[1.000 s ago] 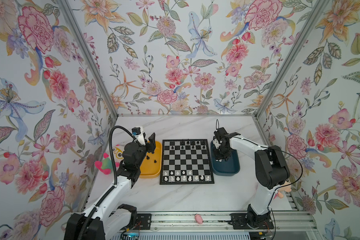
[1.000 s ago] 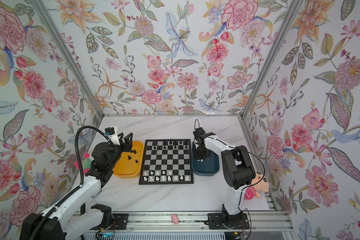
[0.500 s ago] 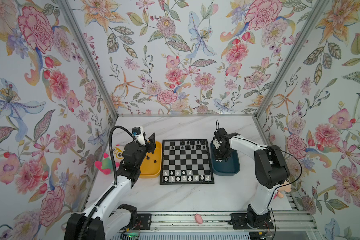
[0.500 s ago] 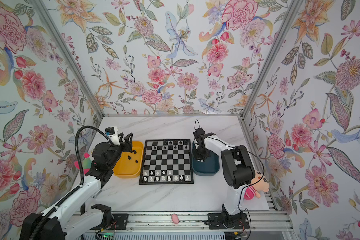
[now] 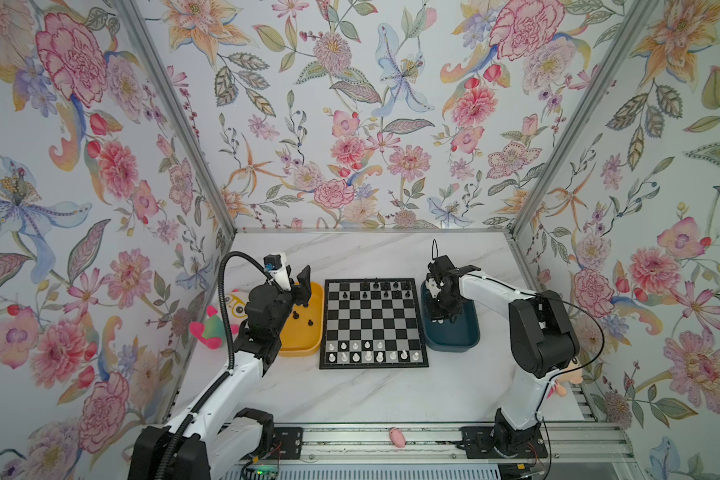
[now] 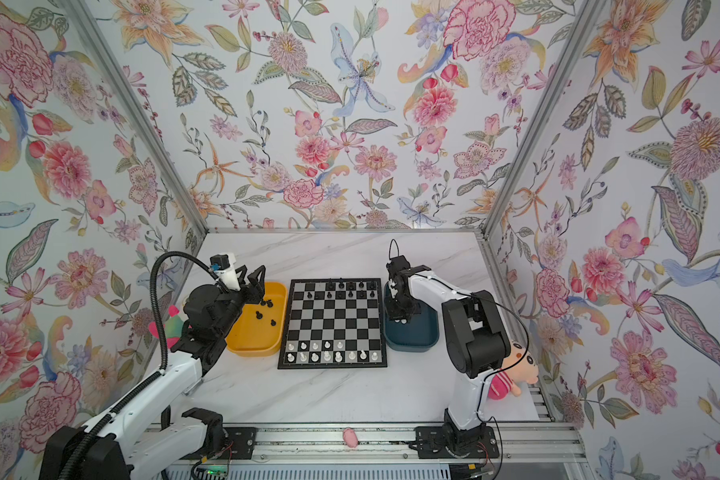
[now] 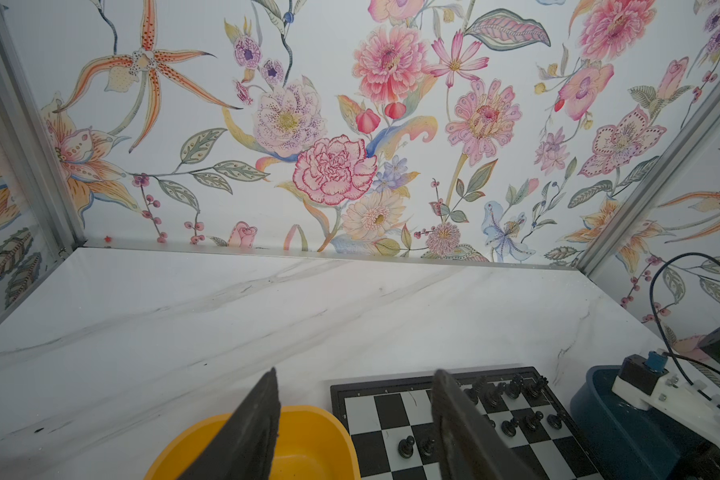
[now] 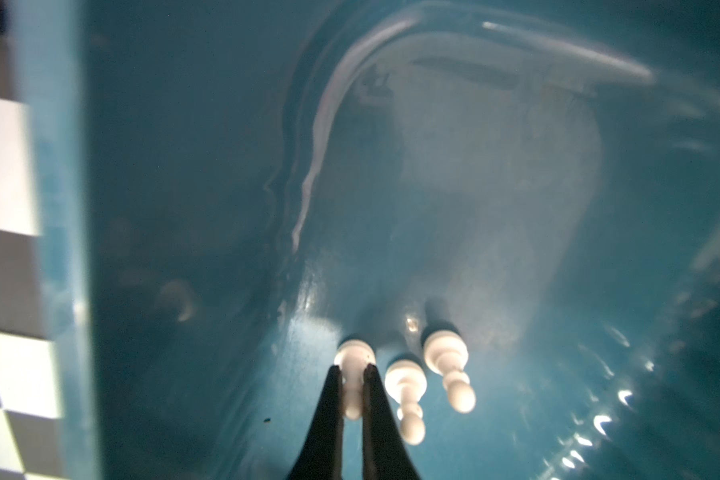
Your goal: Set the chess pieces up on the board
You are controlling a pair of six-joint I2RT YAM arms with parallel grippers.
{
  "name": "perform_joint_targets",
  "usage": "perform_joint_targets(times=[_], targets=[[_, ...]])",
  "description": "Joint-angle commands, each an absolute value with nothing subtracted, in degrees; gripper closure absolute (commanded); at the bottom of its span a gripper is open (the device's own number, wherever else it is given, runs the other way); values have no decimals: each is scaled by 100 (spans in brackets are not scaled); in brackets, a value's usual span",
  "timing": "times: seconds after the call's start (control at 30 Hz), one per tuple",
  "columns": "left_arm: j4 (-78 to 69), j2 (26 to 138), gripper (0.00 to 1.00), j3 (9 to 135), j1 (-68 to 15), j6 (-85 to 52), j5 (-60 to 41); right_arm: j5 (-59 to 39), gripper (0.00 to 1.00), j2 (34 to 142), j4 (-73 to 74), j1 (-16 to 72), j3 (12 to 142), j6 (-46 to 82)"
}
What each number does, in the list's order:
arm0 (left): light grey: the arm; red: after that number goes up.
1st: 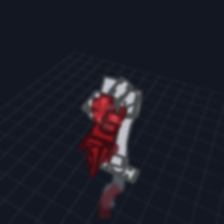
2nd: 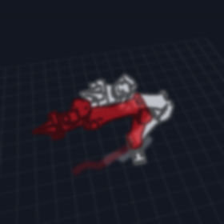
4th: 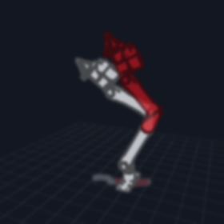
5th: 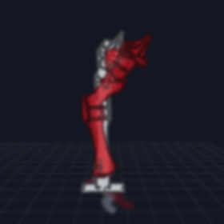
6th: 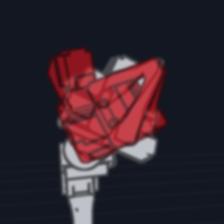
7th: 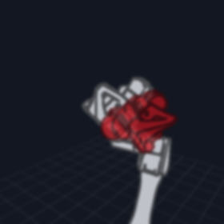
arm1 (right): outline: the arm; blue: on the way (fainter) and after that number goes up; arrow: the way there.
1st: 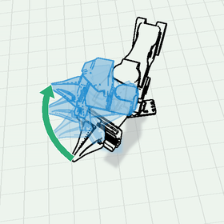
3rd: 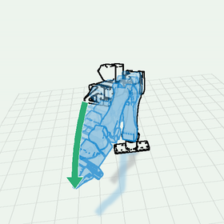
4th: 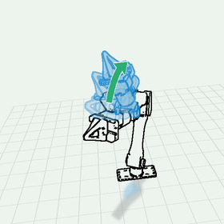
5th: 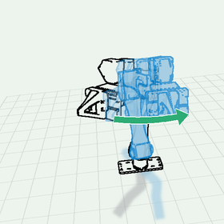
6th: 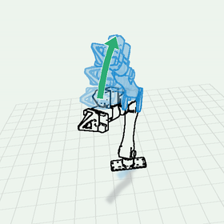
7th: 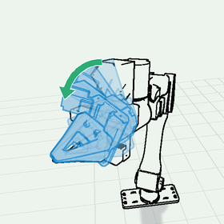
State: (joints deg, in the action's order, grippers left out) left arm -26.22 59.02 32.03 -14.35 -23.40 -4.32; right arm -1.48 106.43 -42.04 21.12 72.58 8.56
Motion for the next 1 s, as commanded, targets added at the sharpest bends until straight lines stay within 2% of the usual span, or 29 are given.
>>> perform_joint_targets(times=[0.0, 0.5, 0.97], targets=[[-2707, 5831, 40, 3298, -1366, -2343, -476, -16, 93, 10276, -4571, 2147, 7385, 887], [-2811, 5641, 40, 3094, -1370, -2318, -501, 485, 92, 9555, -5553, 3171, 8091, 1243], [-2846, 5524, 39, 3032, -1365, -2339, -606, 5, 93, 9990, -5449, 4322, 8219, 1659]])
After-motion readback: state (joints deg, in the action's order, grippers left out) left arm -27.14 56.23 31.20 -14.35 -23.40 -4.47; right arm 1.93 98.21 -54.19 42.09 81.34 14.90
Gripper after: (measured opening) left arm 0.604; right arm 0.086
